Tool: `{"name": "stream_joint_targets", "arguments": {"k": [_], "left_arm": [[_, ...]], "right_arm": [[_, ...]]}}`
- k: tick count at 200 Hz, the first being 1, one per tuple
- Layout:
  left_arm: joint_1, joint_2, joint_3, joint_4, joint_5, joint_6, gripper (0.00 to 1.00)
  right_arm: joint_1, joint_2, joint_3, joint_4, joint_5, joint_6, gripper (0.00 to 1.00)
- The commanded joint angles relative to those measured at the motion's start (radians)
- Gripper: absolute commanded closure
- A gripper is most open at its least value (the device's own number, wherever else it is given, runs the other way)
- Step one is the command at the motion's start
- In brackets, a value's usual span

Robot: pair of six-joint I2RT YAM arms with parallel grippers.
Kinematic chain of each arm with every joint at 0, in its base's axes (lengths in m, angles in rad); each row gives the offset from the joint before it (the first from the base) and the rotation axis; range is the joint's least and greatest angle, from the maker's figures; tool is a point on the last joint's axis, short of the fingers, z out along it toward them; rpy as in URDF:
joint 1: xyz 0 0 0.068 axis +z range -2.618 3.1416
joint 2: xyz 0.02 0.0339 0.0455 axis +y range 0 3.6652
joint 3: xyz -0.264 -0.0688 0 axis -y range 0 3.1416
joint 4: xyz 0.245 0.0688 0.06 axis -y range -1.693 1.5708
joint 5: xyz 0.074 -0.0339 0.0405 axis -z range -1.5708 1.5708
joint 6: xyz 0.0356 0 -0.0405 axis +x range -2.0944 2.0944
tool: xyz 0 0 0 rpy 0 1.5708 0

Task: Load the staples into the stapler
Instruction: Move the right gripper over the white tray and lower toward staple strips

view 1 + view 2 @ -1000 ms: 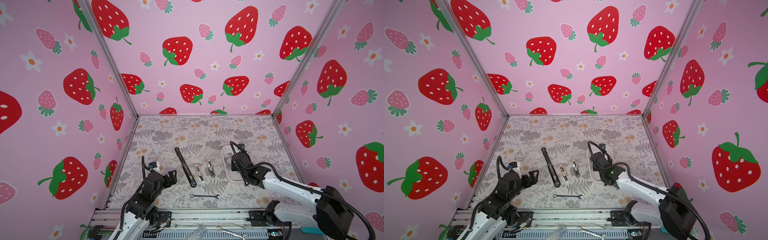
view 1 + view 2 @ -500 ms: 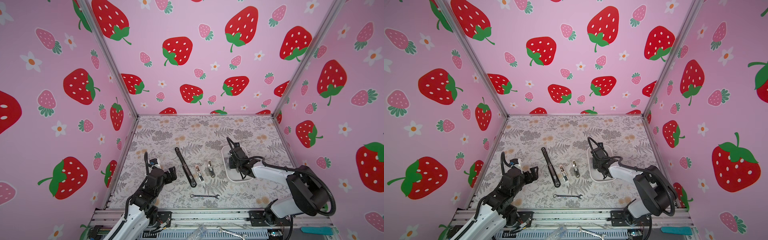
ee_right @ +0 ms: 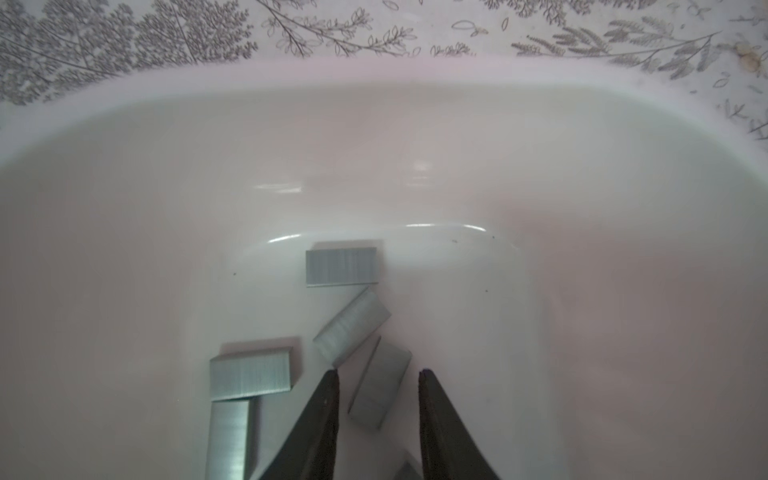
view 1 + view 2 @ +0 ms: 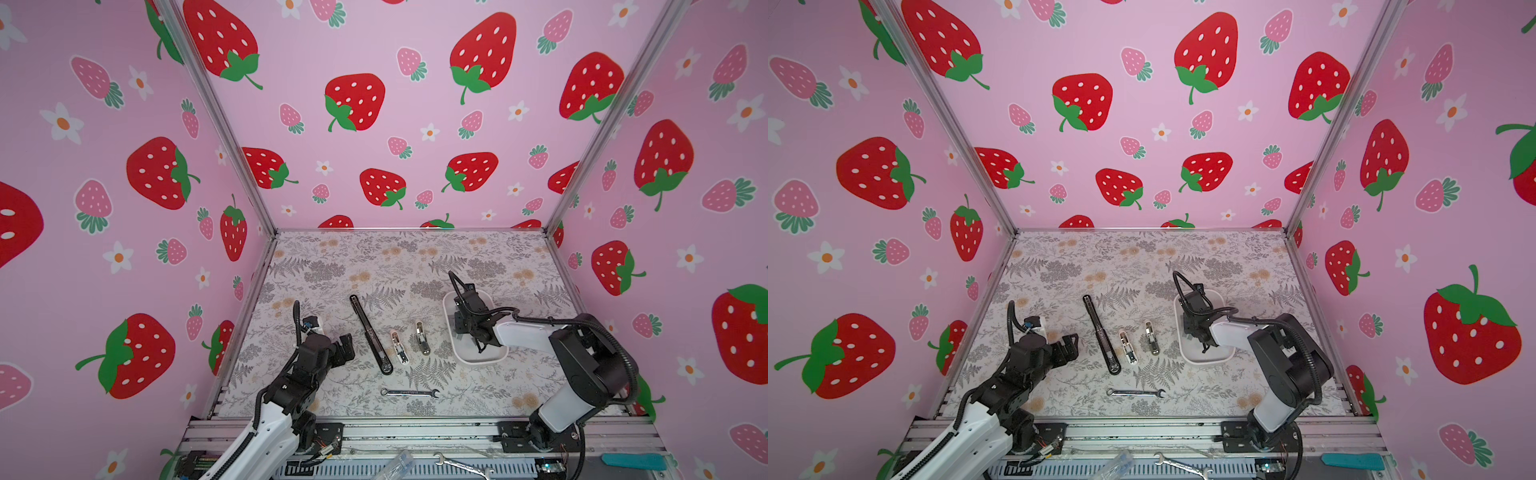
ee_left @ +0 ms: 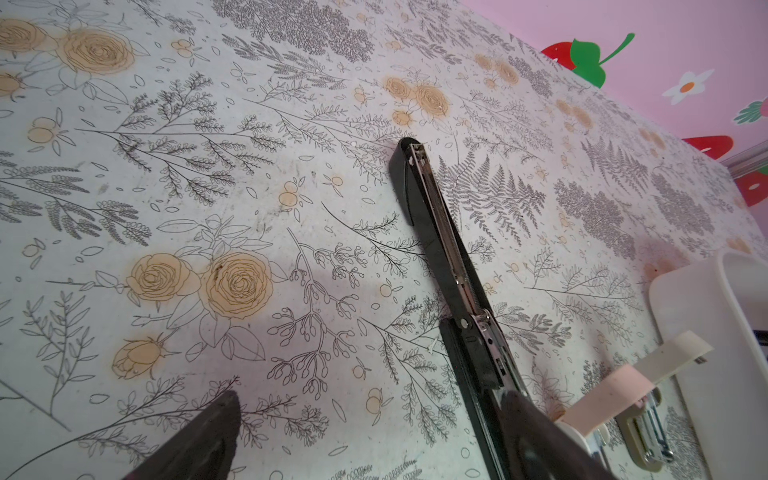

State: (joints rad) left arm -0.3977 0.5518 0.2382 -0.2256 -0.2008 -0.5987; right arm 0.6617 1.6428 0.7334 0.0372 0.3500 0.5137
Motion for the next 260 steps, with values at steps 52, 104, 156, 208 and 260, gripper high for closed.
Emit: {"name": "stream_joint_targets", "arguments": {"k": [52, 104, 156, 208, 260], "left_arm": [[-0.003, -0.040, 0.022, 0.002, -0.015, -0.004, 0.01], [-0.002, -0.041, 0.022, -0.002, -0.012, -0.004, 0.01], [-0.002, -0.039, 0.022, -0.002, -0.015, -0.006, 0.01], [-0.002, -0.037, 0.022, -0.002, -0.014, -0.006, 0.01], [-0.003, -0.039, 0.022, -0.001, -0.013, -0.006, 0.01]], "right_arm": [[-0.010, -0.028, -0.029, -0.024, 0.035, 0.017, 0.66], [-0.024, -0.069, -0.069, -0.015, 0.045, 0.028, 0.66], [-0.025, -0.033, -0.046, 0.013, -0.019, 0.005, 0.66], [-0.034, 0.009, -0.035, 0.027, -0.023, 0.003, 0.66], [-0.050, 0.027, -0.043, 0.036, -0.033, 0.003, 0.68]]}}
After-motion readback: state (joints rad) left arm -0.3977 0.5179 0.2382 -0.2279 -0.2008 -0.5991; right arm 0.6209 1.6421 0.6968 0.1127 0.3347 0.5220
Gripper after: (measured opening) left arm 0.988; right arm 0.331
